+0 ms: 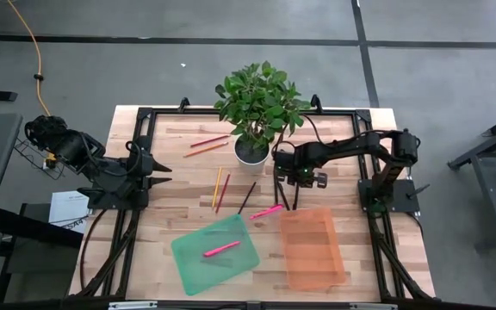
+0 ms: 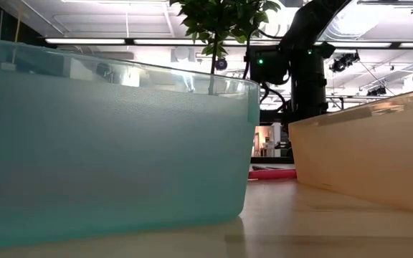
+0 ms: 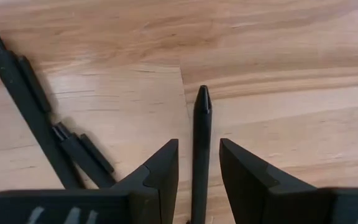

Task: Sort pens & pencils
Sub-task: Put the bottom right black pen into the green bin

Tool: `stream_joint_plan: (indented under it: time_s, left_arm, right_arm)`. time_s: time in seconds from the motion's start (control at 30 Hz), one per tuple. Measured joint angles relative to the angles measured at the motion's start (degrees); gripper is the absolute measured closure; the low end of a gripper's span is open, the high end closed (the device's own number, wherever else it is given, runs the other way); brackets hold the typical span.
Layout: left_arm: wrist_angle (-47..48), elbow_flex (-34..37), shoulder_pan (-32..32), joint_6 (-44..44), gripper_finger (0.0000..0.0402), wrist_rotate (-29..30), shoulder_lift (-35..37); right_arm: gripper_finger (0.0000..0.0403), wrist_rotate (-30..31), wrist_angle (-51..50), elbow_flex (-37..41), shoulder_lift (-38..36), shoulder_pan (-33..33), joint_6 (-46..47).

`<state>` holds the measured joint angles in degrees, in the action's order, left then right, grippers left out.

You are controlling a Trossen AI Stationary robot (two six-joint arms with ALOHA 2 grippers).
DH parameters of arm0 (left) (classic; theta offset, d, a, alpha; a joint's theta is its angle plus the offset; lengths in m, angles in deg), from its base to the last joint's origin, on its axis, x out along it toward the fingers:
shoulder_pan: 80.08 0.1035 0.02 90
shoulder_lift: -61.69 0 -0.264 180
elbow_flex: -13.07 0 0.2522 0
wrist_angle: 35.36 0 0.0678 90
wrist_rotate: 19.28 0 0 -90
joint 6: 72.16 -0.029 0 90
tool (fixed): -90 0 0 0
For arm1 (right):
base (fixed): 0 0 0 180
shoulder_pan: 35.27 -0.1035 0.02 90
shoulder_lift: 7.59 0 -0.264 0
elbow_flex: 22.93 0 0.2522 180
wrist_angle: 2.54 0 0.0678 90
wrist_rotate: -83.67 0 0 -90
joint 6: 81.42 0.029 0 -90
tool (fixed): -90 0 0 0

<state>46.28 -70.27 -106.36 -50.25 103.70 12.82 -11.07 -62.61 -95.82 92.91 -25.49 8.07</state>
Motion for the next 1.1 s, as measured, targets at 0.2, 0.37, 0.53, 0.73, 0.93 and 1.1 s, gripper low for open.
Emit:
stream_joint_plan:
  time_s: [0.2, 0.37, 0.53, 0.73, 0.93, 1.1]
  left_arm:
    - [0.0, 0.0, 0.0, 0.4, 0.0305, 0.0, 0.0]
    - [0.0, 0.0, 0.0, 0.9, 0.0305, 0.0, 0.0]
    - [0.0, 0.0, 0.0, 1.0, 0.0305, 0.0, 0.0]
    - [0.0, 0.0, 0.0, 1.5, 0.0305, 0.0, 0.0]
    - [0.1, 0.0, 0.0, 1.9, 0.0305, -0.2, 0.0]
    - [0.0, 0.0, 0.0, 1.9, 0.0305, -0.2, 0.0]
  right_arm:
    - [0.0297, -0.5, 0.4, 0.0, 1.1, 0.0, -0.9]
    - [0.0297, -0.9, 0.7, 0.0, 1.3, 0.3, -1.1]
    - [0.0313, -0.9, 0.7, 0.0, 1.3, 0.8, -1.5]
    - [0.0333, -1.5, 1.5, -0.1, 2.4, 0.8, -1.7]
    - [0.0334, -1.8, 1.9, -0.2, 2.8, 0.8, -1.8]
    - [0.0341, -1.8, 2.0, -0.2, 2.8, 0.8, -2.1]
